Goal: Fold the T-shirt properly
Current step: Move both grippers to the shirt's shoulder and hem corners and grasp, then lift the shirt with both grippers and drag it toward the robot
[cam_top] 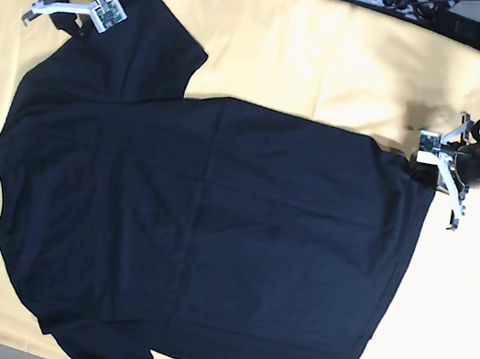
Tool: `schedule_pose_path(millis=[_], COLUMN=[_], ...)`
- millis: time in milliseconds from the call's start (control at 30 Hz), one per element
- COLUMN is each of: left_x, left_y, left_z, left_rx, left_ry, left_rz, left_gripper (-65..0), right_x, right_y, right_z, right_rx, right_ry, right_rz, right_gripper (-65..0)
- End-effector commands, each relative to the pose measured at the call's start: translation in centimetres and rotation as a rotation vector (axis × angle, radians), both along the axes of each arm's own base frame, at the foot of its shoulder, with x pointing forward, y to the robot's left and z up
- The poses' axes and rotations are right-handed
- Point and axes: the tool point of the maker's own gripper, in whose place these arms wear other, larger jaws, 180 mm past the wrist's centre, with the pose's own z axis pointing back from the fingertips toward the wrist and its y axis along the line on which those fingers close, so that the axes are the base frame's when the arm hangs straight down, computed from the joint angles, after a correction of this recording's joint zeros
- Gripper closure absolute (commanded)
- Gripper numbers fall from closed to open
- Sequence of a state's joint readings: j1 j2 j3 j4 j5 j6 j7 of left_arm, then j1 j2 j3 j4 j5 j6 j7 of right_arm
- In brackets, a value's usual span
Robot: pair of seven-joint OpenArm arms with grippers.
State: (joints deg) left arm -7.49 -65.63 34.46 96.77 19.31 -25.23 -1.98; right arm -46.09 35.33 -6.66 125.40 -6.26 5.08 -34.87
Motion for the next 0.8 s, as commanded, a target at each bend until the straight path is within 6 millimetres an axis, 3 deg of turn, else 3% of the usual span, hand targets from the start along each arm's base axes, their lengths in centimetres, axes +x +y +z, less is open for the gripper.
schedule_pose_path(millis=[0, 300, 367, 467, 633, 767], left_x=[0.9, 0.9, 0.9, 0.9, 0.9, 1.0], left_y=[0.4, 0.4, 0.4, 0.4, 0.4, 0.2], left_z=[1.3, 1.3, 1.3, 1.3, 1.3, 1.5], left_rx=[-0.001, 0.0, 0.0, 0.0, 0.0, -0.003], left_ry=[-0.04, -0.039, -0.04, -0.04, -0.039, -0.044], left_rz=[-0.001, -0.001, -0.001, -0.001, -0.001, -0.005], left_gripper=[0.0, 0.0, 0.0, 0.0, 0.0, 0.0], right_x=[0.4, 1.5, 1.6, 1.9, 2.6, 3.4], right_y=[-0.2, -3.2, -3.3, -3.7, -4.8, -5.0], right_z=[0.1, -3.2, -3.2, -2.9, -2.0, 0.2], right_rx=[-0.001, -0.063, -0.065, -0.073, -0.17, -0.224], right_ry=[-0.012, 0.036, 0.031, 0.01, -0.044, -0.1], right_rz=[0.007, -0.025, -0.032, -0.056, -0.05, -0.068], right_gripper=[-30.2, -30.0, -23.3, -1.0, 0.0, 0.0])
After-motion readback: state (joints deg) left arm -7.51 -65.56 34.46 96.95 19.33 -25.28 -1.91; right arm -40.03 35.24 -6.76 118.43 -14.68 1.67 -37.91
